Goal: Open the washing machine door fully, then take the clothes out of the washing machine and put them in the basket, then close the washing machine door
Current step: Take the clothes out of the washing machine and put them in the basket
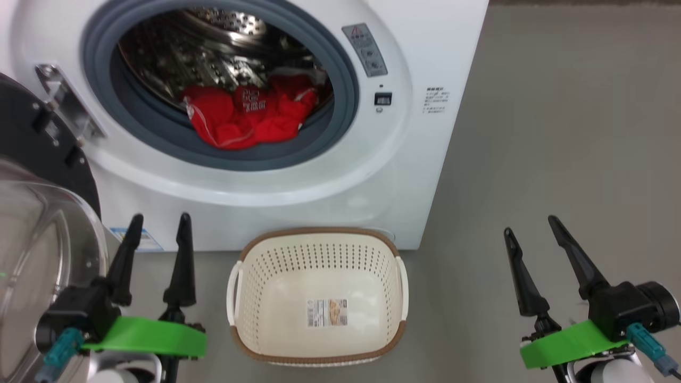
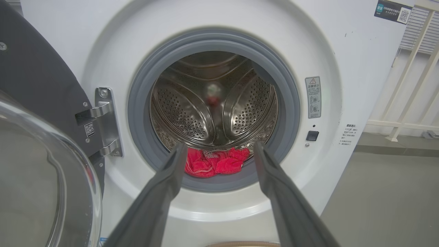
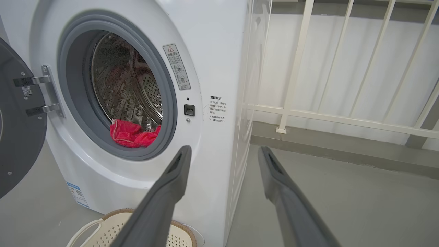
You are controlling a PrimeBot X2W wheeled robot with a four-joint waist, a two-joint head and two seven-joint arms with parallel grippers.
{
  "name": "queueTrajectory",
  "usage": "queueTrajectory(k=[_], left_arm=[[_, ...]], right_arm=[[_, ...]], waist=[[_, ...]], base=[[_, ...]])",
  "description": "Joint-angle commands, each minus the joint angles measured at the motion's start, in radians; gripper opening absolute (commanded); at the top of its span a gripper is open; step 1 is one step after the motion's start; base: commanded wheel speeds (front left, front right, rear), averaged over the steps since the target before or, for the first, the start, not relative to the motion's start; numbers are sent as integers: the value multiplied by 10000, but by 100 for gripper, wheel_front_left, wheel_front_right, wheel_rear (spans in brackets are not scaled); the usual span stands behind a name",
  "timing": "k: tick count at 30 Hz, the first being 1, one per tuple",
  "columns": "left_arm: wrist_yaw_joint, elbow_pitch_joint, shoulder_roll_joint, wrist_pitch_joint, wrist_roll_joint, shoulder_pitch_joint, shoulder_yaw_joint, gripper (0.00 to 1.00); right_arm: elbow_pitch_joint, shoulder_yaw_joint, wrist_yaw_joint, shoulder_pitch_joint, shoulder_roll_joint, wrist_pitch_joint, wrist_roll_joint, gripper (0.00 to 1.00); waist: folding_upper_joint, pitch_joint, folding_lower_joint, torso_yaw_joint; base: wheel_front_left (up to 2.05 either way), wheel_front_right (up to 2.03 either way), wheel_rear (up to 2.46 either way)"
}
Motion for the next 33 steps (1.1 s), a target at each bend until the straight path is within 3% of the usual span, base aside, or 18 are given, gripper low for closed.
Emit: queueTrajectory(k=[1,16,33], left_arm=[[41,-178,162,-111,-8,-430,316,100],[161,1140,289,-221,62,-2991,310,100],[-533,4073,373,-627,-140,-6594,218,100]], right_arm=[[-294,252,46,-418,-91,-93,-93,100],[-606,357,46,-1165,-91,-93,12,100],[-920,485,46,-1765,-91,-93,36,100]], waist=[[0,510,0,28],[0,2041,0,-176],[0,3693,0,-423]], base=[[0,0,0],[0,0,0],[0,0,0]])
